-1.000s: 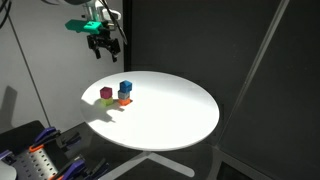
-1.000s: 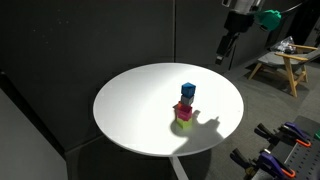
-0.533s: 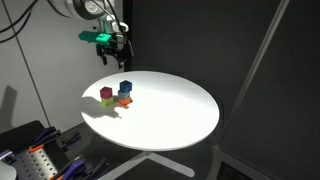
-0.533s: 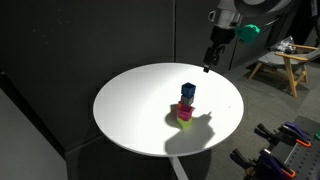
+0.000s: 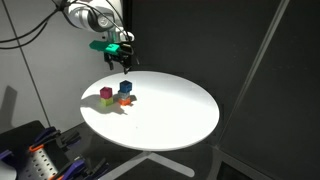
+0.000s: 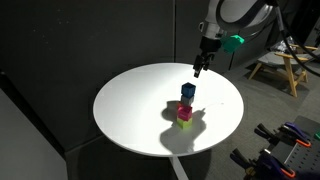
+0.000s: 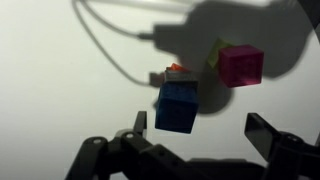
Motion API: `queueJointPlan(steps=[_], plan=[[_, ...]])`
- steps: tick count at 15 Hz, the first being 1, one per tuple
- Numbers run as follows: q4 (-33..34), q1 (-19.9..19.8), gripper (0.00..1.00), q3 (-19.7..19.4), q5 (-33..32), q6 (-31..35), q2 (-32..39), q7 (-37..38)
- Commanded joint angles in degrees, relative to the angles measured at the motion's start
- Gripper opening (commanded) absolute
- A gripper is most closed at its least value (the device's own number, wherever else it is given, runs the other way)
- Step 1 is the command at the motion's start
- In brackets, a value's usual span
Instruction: Put the blue block on the table
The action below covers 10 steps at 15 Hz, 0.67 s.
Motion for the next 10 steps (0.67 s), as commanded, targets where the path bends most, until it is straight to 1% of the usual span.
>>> queueJointPlan(steps=[1,10], plan=[[3.3,-0.8,1.0,0.9,1.6,1.7,3.9,-2.2],[5.0,-2.4,1.0,1.5,2.0,4.8,9.1,-4.6]])
